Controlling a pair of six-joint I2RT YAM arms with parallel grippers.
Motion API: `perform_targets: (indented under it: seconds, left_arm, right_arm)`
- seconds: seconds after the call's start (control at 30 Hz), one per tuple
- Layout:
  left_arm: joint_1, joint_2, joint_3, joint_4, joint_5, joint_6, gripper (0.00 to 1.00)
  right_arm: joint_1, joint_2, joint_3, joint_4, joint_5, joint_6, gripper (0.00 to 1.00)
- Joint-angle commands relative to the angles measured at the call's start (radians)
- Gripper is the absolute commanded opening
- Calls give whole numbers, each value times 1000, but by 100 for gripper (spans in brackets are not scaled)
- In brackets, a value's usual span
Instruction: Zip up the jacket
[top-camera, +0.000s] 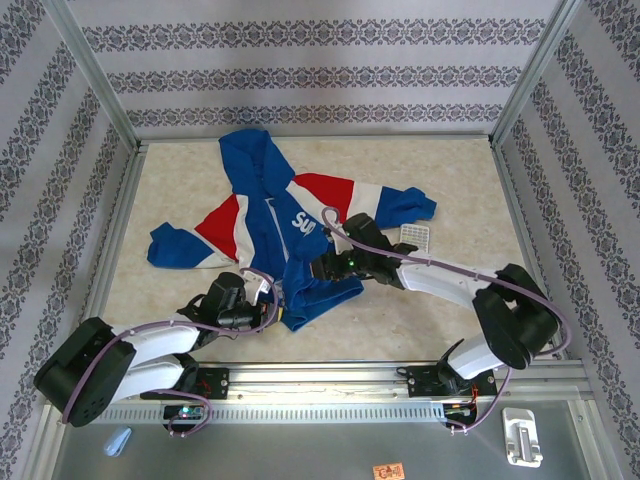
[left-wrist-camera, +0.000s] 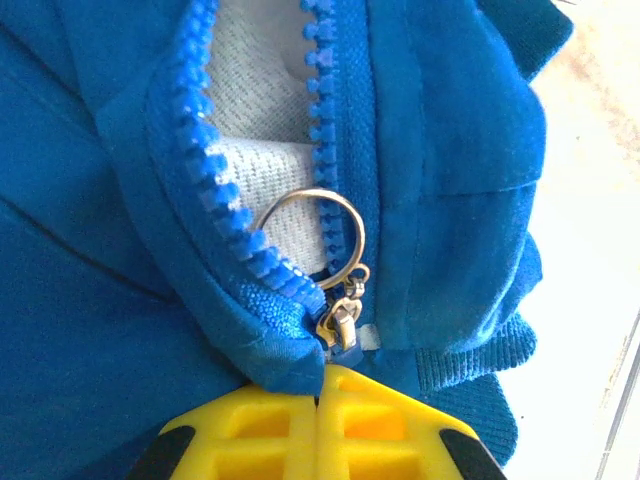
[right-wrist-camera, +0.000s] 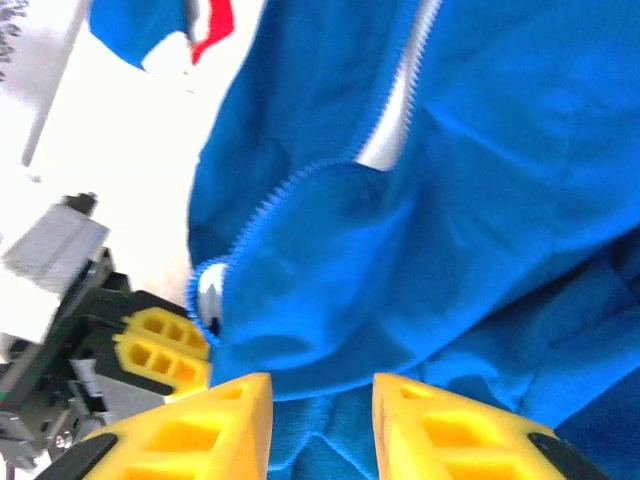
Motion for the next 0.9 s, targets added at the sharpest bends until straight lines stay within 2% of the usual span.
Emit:
perform_targets:
  seconds: [0.0, 0.2, 0.33, 0.6, 0.87]
  left_arm:
    - [14, 1, -15, 92, -23, 46, 0]
    - [14, -39, -13, 69, -37, 63, 0]
    - [15, -66, 7, 21, -36, 78, 0]
    - [15, -83, 17, -3, -22, 71, 0]
    - [14, -141, 27, -63, -30, 64, 0]
  right_arm:
    - [19, -19, 39, -53, -51, -75, 32]
    - [50, 107, 89, 52, -235, -42, 27]
    - [72, 217, 165, 79, -302, -35, 23]
    - [77, 320, 227, 89, -329, -30, 24]
    - [63, 270, 196, 67, -306, -27, 26]
